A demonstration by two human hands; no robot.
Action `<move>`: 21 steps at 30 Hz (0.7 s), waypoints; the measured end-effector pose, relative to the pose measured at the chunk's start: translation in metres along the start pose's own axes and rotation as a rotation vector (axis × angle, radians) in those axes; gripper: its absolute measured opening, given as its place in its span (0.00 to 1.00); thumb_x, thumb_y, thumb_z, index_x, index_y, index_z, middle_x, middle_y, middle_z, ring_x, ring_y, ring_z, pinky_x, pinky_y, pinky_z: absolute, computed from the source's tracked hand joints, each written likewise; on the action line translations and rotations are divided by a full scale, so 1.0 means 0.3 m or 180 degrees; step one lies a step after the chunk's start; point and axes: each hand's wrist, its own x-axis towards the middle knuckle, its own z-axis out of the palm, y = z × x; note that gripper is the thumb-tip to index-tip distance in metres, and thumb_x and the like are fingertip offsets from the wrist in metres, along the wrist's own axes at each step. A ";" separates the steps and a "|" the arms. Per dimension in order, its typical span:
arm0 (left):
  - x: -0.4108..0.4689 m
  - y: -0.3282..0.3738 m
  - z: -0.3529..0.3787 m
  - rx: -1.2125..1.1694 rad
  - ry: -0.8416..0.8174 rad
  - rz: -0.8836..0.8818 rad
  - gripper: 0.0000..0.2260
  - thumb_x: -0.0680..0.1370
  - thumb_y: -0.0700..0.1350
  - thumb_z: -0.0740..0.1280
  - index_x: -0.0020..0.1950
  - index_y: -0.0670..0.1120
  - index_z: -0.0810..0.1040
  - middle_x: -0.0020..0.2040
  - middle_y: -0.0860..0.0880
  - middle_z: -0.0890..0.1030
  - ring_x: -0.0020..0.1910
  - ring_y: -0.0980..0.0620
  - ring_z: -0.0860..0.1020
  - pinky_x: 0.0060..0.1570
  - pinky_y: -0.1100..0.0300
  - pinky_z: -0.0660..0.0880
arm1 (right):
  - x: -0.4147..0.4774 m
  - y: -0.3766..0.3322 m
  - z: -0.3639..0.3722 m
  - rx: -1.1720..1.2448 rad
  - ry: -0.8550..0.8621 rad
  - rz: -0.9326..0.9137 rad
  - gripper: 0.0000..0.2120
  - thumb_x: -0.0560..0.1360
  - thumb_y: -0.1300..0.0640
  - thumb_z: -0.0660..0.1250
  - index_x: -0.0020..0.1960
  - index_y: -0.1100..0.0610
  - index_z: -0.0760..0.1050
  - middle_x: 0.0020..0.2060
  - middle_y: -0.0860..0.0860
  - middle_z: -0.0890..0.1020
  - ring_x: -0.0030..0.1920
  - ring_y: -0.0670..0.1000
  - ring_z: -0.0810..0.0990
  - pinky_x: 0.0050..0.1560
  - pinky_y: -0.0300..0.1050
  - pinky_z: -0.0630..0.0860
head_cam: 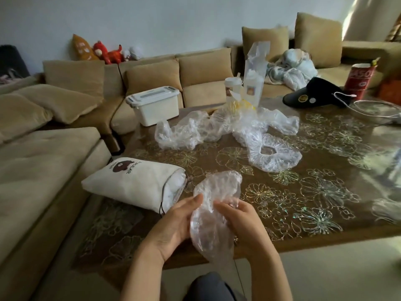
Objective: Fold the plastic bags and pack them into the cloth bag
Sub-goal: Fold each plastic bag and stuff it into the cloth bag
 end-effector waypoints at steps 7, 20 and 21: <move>0.011 -0.041 -0.034 0.0715 0.1010 0.0219 0.09 0.73 0.45 0.70 0.50 0.43 0.80 0.47 0.44 0.84 0.45 0.48 0.83 0.42 0.55 0.78 | -0.022 -0.012 -0.026 -0.0339 -0.0458 0.0013 0.06 0.75 0.60 0.67 0.49 0.64 0.78 0.41 0.60 0.84 0.39 0.53 0.83 0.43 0.51 0.80; 0.045 -0.044 -0.027 0.0772 0.1419 0.0604 0.03 0.77 0.42 0.67 0.47 0.45 0.80 0.47 0.44 0.84 0.47 0.48 0.82 0.39 0.58 0.76 | -0.004 -0.024 -0.067 -0.0068 -0.0498 -0.0003 0.20 0.76 0.71 0.57 0.40 0.57 0.84 0.29 0.53 0.82 0.25 0.47 0.77 0.23 0.36 0.70; 0.049 -0.046 -0.031 0.0518 0.1408 0.0524 0.04 0.77 0.42 0.65 0.48 0.43 0.79 0.48 0.43 0.83 0.45 0.48 0.82 0.37 0.58 0.77 | 0.001 -0.025 -0.064 -0.0123 -0.0436 -0.0091 0.21 0.75 0.73 0.56 0.39 0.57 0.85 0.30 0.53 0.82 0.27 0.47 0.78 0.24 0.36 0.71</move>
